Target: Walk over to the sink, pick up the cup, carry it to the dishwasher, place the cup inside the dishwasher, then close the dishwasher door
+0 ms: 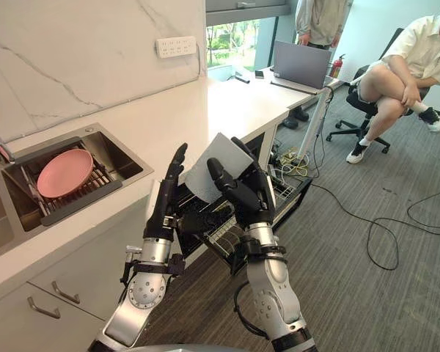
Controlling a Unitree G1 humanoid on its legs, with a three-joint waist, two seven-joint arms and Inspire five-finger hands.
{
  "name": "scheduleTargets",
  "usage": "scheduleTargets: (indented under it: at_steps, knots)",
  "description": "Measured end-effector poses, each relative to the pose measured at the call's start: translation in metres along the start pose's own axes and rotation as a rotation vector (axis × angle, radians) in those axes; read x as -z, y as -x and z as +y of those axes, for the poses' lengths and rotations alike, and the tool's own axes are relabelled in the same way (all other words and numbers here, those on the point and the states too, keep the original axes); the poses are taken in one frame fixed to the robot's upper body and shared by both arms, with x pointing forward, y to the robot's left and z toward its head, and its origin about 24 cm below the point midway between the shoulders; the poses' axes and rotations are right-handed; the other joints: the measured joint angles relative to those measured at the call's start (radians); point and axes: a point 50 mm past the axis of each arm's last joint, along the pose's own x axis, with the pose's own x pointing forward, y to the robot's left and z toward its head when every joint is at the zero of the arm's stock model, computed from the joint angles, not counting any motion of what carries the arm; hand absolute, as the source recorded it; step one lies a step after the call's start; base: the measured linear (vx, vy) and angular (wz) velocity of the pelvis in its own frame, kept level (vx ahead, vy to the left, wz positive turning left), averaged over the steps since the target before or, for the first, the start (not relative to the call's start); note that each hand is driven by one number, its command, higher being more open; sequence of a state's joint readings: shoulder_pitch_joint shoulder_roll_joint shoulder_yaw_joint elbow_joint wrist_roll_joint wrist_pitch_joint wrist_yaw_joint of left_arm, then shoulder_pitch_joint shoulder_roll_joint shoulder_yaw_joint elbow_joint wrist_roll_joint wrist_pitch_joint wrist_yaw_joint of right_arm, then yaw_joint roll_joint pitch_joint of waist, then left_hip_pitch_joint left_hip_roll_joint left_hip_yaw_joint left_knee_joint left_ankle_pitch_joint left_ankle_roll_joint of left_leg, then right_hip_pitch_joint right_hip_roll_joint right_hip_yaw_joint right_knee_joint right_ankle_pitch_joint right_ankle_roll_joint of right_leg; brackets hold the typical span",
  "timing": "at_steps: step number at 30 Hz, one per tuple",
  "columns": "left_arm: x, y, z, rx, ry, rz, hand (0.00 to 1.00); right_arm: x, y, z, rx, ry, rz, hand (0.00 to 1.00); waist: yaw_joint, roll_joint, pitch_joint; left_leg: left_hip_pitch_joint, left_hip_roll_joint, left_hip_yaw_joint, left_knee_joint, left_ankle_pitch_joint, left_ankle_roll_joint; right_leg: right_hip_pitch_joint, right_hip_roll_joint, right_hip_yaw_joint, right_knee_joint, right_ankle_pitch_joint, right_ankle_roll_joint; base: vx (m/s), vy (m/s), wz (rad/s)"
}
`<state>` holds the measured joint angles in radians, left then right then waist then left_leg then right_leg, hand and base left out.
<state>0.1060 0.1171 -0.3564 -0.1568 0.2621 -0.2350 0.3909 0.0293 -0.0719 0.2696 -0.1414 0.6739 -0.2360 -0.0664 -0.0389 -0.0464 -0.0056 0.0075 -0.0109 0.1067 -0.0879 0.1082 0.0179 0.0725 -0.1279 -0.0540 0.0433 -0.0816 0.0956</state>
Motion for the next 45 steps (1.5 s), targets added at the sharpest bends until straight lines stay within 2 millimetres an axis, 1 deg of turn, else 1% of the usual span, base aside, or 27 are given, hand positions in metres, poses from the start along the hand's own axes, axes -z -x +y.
scheduleTargets:
  at_steps: [6, 9, 14, 16, 19, 22, 25, 26, 30, 32, 33, 35, 40, 42, 43, 45]
  knots:
    - [-0.008, -0.003, 0.012, -0.057, 0.018, -0.03, 1.0, -0.008, -0.002, -0.007, 0.036, 0.003, -0.041, 0.0, 0.0, 0.0, 0.0, 0.0, 0.0, -0.01, 0.0, 0.0, 0.0, 0.009, 0.001, -0.012, -0.01, 0.001, -0.001, 0.0, -0.002, 0.06]
    - [-0.01, -0.001, 0.021, -0.103, 0.06, -0.023, 1.0, -0.011, -0.002, -0.011, 0.053, 0.005, -0.057, 0.0, 0.001, 0.0, 0.0, 0.0, 0.0, -0.012, 0.0, -0.001, -0.001, 0.011, 0.002, -0.014, -0.012, 0.001, -0.001, 0.0, -0.003, 0.01]
    - [-0.005, 0.007, 0.038, -0.199, 0.206, 0.048, 1.0, -0.017, -0.002, -0.016, 0.074, 0.021, -0.081, 0.0, 0.003, 0.0, 0.001, 0.0, 0.0, -0.016, 0.0, -0.002, -0.003, 0.015, 0.002, -0.019, -0.014, 0.0, -0.001, 0.0, -0.002, 0.01]
    - [0.0, 0.012, 0.041, -0.209, 0.256, 0.083, 1.0, -0.019, -0.003, -0.017, 0.083, 0.022, -0.091, 0.0, 0.006, 0.001, 0.001, 0.0, 0.0, -0.017, 0.0, -0.004, -0.006, 0.016, 0.002, -0.021, -0.014, 0.0, -0.002, 0.0, -0.002, 0.02]
    - [0.006, 0.02, 0.042, -0.203, 0.32, 0.136, 1.0, -0.023, -0.002, -0.018, 0.089, 0.031, -0.112, 0.0, 0.01, 0.001, 0.001, -0.005, 0.0, -0.024, 0.0, -0.005, -0.007, 0.016, 0.001, -0.029, -0.014, -0.002, -0.004, 0.0, -0.006, 0.07]
    - [0.014, 0.031, 0.04, -0.158, 0.392, 0.193, 1.0, -0.028, -0.002, -0.021, 0.106, 0.044, -0.135, 0.0, 0.017, 0.001, 0.002, -0.01, -0.001, -0.032, 0.0, -0.004, -0.006, 0.016, 0.001, -0.038, -0.017, -0.003, -0.004, 0.01, -0.009, 0.08]
    - [0.025, 0.04, 0.035, -0.081, 0.425, 0.25, 1.0, -0.03, -0.002, -0.024, 0.115, 0.05, -0.144, 0.0, 0.021, 0.001, 0.002, -0.016, -0.003, -0.039, 0.0, -0.003, -0.005, 0.016, 0.0, -0.046, -0.022, -0.003, -0.004, 0.02, -0.009, 0.07]
    - [0.031, 0.045, 0.032, -0.049, 0.438, 0.284, 1.0, -0.032, -0.001, -0.026, 0.118, 0.054, -0.15, 0.0, 0.022, 0.001, 0.003, -0.018, -0.004, -0.042, 0.0, -0.003, -0.005, 0.016, -0.001, -0.05, -0.023, -0.004, -0.004, 0.01, -0.004, 0.06]
    - [0.047, 0.058, 0.023, 0.019, 0.444, 0.376, 1.0, -0.033, -0.001, -0.028, 0.126, 0.058, -0.155, 0.0, 0.022, 0.002, 0.009, -0.023, -0.006, -0.048, 0.0, -0.003, -0.005, 0.015, -0.002, -0.056, -0.023, -0.007, -0.004, 0.0, -0.003, 0.05]
    - [0.057, 0.07, 0.017, 0.061, 0.446, 0.446, 1.0, -0.033, 0.001, -0.03, 0.136, 0.063, -0.151, 0.0, 0.022, 0.001, 0.01, -0.028, -0.007, -0.054, 0.0, -0.004, -0.005, 0.012, -0.003, -0.063, -0.023, -0.01, -0.004, 0.0, -0.006, 0.08]
    - [0.06, 0.073, 0.016, 0.068, 0.444, 0.464, 1.0, -0.032, 0.002, -0.031, 0.138, 0.068, -0.149, 0.0, 0.022, 0.001, 0.01, -0.03, -0.007, -0.055, 0.0, -0.004, -0.006, 0.012, -0.002, -0.064, -0.023, -0.011, -0.004, 0.01, -0.009, 0.07]
    - [0.072, 0.083, 0.014, 0.093, 0.434, 0.531, 1.0, -0.033, 0.002, -0.033, 0.142, 0.095, -0.147, 0.0, 0.022, 0.0, 0.014, -0.033, -0.006, -0.059, 0.0, -0.004, -0.006, 0.01, -0.002, -0.068, -0.023, -0.012, -0.005, 0.01, -0.011, 0.04]
    - [0.094, 0.103, 0.015, 0.084, 0.404, 0.659, 1.0, -0.032, 0.003, -0.039, 0.152, 0.122, -0.138, 0.0, 0.022, 0.0, 0.019, -0.036, -0.006, -0.059, 0.0, -0.005, -0.007, 0.008, -0.002, -0.069, -0.023, -0.012, -0.005, 0.0, 0.0, 0.0]
    - [0.107, 0.112, 0.019, 0.069, 0.364, 0.723, 1.0, -0.029, 0.004, -0.043, 0.165, 0.142, -0.116, 0.0, 0.022, -0.003, 0.036, -0.036, -0.005, -0.059, 0.0, -0.005, -0.007, 0.008, 0.0, -0.069, -0.023, -0.013, -0.006, 0.0, 0.0, 0.0]
    - [0.109, 0.114, 0.021, 0.064, 0.355, 0.74, 1.0, -0.028, 0.005, -0.044, 0.166, 0.155, -0.112, 0.0, 0.022, -0.003, 0.04, -0.037, -0.005, -0.059, 0.0, -0.005, -0.008, 0.007, 0.0, -0.069, -0.023, -0.013, -0.006, 0.0, 0.0, 0.0]
    - [0.119, 0.126, 0.023, 0.068, 0.322, 0.81, 1.0, -0.026, 0.006, -0.049, 0.177, 0.186, -0.094, 0.0, 0.022, -0.004, 0.043, -0.04, 0.0, -0.058, 0.0, -0.007, -0.009, 0.003, -0.001, -0.067, -0.023, -0.014, -0.006, 0.0, 0.0, 0.0]
